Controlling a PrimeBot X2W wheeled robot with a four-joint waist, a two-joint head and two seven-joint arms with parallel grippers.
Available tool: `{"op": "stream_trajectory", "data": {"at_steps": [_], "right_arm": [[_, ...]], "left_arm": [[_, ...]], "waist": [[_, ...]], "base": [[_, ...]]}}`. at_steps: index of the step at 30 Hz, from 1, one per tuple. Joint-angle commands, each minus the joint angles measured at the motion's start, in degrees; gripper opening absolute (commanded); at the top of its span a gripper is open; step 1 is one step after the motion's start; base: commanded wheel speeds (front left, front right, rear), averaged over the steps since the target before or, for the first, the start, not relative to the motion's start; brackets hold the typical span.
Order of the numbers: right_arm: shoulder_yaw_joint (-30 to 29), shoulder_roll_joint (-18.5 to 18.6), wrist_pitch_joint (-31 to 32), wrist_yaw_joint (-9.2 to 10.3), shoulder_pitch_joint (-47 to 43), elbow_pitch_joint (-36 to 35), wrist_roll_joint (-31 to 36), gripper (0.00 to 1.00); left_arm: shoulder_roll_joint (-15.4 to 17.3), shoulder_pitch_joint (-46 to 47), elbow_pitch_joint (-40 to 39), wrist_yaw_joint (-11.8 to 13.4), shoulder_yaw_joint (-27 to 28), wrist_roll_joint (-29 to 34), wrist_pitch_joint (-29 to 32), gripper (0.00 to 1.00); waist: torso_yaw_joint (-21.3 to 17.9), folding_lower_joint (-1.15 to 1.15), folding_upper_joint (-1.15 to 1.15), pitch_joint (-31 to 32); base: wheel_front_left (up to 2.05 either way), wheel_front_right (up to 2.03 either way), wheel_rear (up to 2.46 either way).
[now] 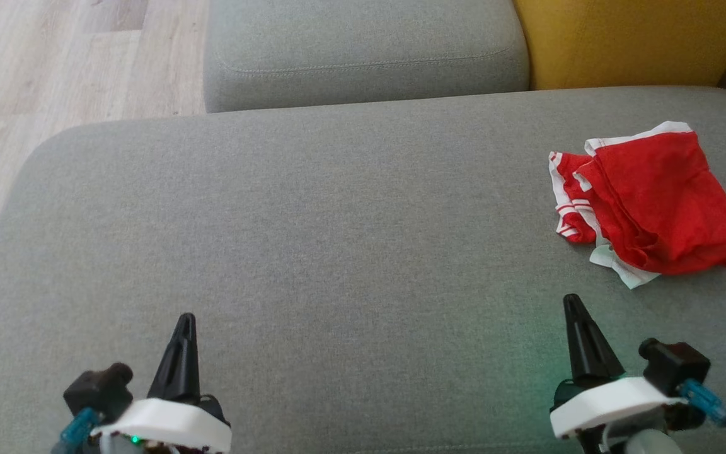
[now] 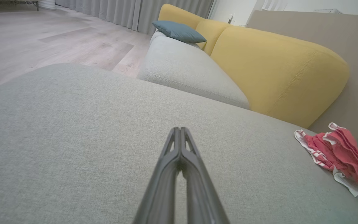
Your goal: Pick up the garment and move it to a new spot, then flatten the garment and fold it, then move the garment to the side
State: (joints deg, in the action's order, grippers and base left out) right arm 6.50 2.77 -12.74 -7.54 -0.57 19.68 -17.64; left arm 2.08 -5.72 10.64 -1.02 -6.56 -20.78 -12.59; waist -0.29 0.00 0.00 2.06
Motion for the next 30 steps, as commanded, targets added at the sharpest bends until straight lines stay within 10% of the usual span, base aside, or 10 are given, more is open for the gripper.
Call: {"op": "stream_trajectory", "data": {"at_steps": [1,30], "right_arm": [[-0.4,0.5,0.4,0.01,2.8,-2.1,-1.9,0.0],[-2.6,1.2,4.4,0.02,3.8,-3.0,-21.2,0.0]], "left_arm": [[0.4,2.9,-1.7,-0.3,1.1,-1.6,0.3,0.0],[0.7,5.2,-0.4,-1.9,3.8,-19.6,4.8,0.0]], "waist": [[0.0,0.0,0.0,0.0],[0.1,0.0,0.0,-0.6]], "base": [[0.0,0.0,0.0],[0.0,0.0,0.0]]}}
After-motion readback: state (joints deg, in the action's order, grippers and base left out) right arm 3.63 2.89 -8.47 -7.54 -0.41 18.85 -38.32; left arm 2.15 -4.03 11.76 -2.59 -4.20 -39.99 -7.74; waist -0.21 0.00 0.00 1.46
